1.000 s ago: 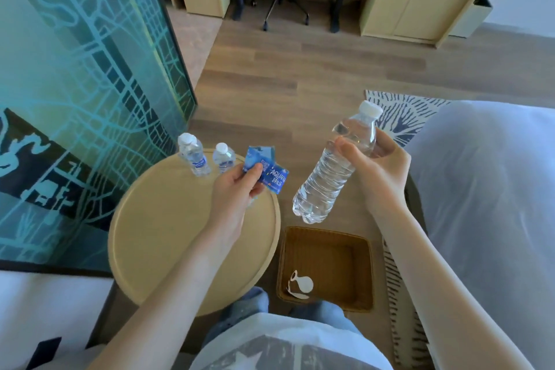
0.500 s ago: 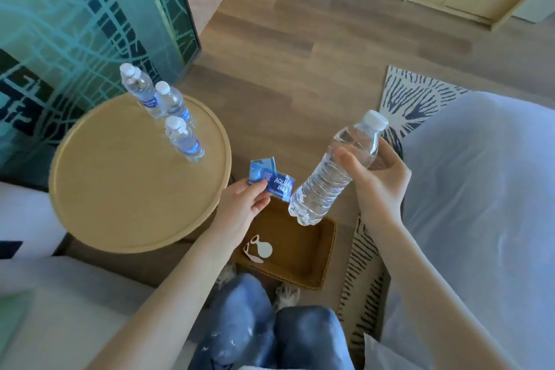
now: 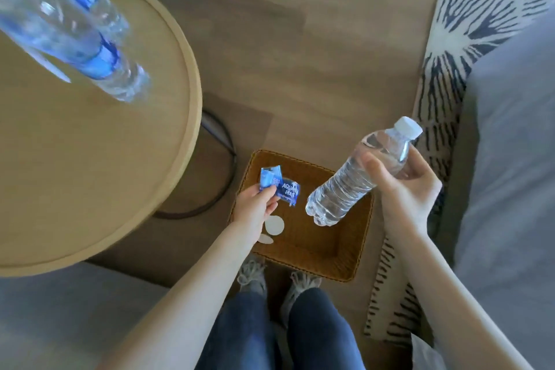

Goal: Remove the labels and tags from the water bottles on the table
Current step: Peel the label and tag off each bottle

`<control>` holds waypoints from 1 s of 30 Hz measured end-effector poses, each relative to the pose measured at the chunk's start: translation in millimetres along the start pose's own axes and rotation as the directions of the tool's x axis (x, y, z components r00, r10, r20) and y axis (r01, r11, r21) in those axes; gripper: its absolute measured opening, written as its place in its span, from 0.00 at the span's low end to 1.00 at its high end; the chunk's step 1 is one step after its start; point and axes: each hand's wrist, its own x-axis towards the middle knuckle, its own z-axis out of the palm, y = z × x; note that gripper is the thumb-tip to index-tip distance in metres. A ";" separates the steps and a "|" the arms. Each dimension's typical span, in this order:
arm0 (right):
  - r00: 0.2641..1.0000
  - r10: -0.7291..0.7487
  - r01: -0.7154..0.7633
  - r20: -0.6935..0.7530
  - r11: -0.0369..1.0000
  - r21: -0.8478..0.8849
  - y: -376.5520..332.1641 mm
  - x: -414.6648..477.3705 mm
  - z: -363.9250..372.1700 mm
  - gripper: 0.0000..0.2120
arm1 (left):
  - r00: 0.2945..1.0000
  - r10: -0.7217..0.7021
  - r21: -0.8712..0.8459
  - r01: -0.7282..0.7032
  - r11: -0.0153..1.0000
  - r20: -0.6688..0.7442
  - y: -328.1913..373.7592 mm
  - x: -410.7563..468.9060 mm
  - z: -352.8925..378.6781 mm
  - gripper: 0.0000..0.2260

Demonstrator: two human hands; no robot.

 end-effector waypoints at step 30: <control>0.988 0.105 -0.100 0.110 0.994 -0.045 170.0 18.6 28.4 0.15 | 0.877 0.027 0.519 -0.309 0.797 0.480 -61.7 128.4 -1.8 0.24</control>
